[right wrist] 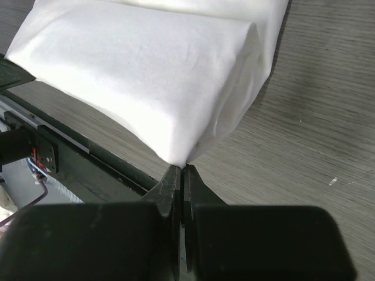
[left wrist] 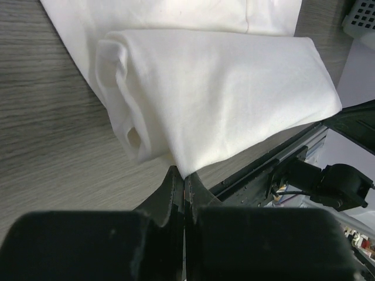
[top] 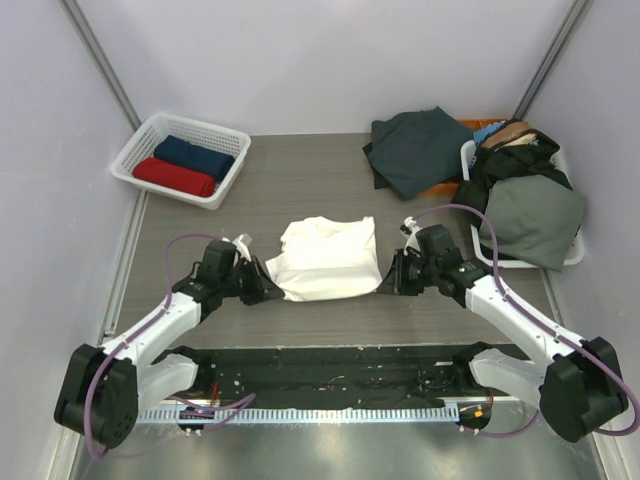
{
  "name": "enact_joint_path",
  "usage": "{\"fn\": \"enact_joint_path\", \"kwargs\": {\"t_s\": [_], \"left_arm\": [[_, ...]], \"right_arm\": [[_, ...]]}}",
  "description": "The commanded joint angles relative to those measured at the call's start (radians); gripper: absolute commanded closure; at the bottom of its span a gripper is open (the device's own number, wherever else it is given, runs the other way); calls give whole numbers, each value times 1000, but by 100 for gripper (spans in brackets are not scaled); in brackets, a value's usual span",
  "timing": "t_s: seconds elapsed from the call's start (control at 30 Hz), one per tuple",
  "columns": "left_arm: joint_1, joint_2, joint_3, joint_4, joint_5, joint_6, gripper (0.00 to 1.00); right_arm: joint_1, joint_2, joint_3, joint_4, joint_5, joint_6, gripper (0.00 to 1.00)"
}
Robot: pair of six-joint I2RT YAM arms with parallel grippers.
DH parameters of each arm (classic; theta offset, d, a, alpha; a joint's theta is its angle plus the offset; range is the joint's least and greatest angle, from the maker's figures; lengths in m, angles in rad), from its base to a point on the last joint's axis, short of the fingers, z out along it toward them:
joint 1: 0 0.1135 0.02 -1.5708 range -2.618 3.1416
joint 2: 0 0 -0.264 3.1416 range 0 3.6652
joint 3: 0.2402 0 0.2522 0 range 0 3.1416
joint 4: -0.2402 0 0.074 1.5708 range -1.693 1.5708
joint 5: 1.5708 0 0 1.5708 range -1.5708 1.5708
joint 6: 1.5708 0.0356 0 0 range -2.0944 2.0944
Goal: Roll the t-shirts
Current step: Roll the T-shirt to the center of the board.
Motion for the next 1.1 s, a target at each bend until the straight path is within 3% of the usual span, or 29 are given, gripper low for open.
{"fn": "enact_joint_path", "kwargs": {"t_s": [0.0,0.4,0.67,1.07], "left_arm": [[-4,-44,23,-57,-28,-17,100],[40,146,214,-71,-30,34,100],[111,348,342,-43,14,60,100],[157,648,510,38,-48,79,100]], "right_arm": [[6,-34,11,-28,30,22,99],[-21,200,197,1,82,-34,99],[-75,400,339,37,62,-62,99],[-165,723,603,109,32,-65,99]]}}
